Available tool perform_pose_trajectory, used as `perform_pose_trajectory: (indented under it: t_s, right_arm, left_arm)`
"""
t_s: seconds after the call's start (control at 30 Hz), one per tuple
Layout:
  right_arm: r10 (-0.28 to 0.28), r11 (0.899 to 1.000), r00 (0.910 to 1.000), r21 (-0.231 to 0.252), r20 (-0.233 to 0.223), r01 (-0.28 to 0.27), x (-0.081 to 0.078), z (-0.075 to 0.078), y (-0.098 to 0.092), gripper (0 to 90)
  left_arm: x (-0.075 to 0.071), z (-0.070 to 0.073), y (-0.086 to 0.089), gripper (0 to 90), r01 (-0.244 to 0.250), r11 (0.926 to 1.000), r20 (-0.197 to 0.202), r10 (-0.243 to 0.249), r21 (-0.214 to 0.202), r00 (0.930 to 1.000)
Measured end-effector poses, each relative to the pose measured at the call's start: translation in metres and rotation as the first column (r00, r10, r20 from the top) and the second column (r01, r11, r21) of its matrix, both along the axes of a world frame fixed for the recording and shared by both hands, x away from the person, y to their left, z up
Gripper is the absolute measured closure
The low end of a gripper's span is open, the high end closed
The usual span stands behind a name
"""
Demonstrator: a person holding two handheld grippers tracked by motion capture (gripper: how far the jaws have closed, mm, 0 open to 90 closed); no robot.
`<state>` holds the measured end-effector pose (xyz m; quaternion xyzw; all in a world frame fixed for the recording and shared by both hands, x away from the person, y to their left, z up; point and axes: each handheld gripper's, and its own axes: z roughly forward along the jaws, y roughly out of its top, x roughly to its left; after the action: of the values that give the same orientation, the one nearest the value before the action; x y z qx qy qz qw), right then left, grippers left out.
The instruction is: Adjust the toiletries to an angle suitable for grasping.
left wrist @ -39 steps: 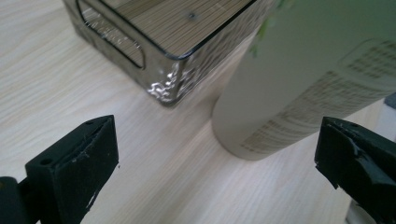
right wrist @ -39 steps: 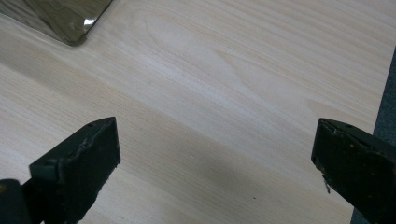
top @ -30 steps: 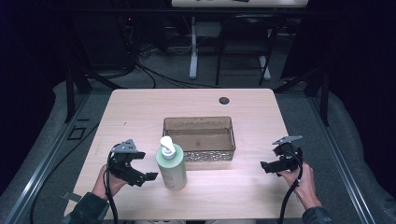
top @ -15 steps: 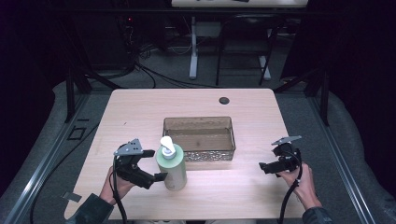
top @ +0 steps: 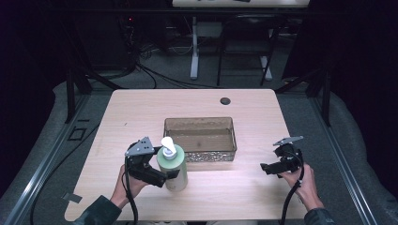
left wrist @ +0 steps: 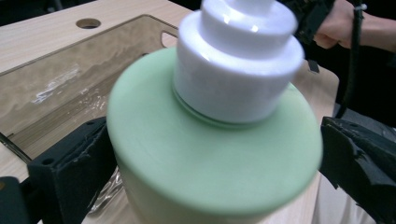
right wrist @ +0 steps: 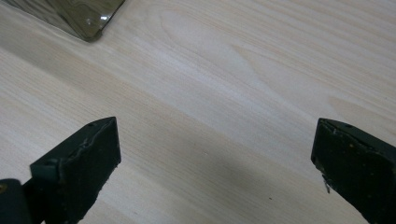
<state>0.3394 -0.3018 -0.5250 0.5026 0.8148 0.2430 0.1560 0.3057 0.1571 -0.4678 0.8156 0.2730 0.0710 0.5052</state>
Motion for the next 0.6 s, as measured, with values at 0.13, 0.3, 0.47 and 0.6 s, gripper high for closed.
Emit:
perform_pose_trajectory:
  t_s: [0.13, 0.3, 0.47, 0.6]
  right_arm:
    - [0.000, 1.000, 1.0000, -0.002, -0.004, 0.000, 0.000, 0.000, 0.000, 1.0]
    - [0.002, 1.000, 1.0000, -0.001, -0.003, -0.002, 0.000, 0.000, 0.001, 1.0]
    - [0.004, 1.000, 1.0000, -0.008, -0.004, -0.004, 0.000, 0.000, 0.001, 1.0]
    - [0.004, 1.000, 1.0000, -0.014, -0.002, -0.004, 0.000, 0.000, 0.001, 1.2]
  left_arm:
    - [0.000, -0.001, -0.003, 3.5, -0.012, 0.9999, 0.008, 0.012, 0.011, 0.9999]
    - [0.000, -0.002, -0.004, 8.1, -0.024, 0.9995, 0.021, 0.024, 0.019, 0.9995]
    - [0.000, -0.003, -0.008, 8.9, -0.025, 0.9994, 0.034, 0.024, 0.024, 0.9991]
    - [0.000, -0.003, -0.011, 9.3, -0.021, 0.9995, 0.039, 0.020, 0.025, 0.9990]
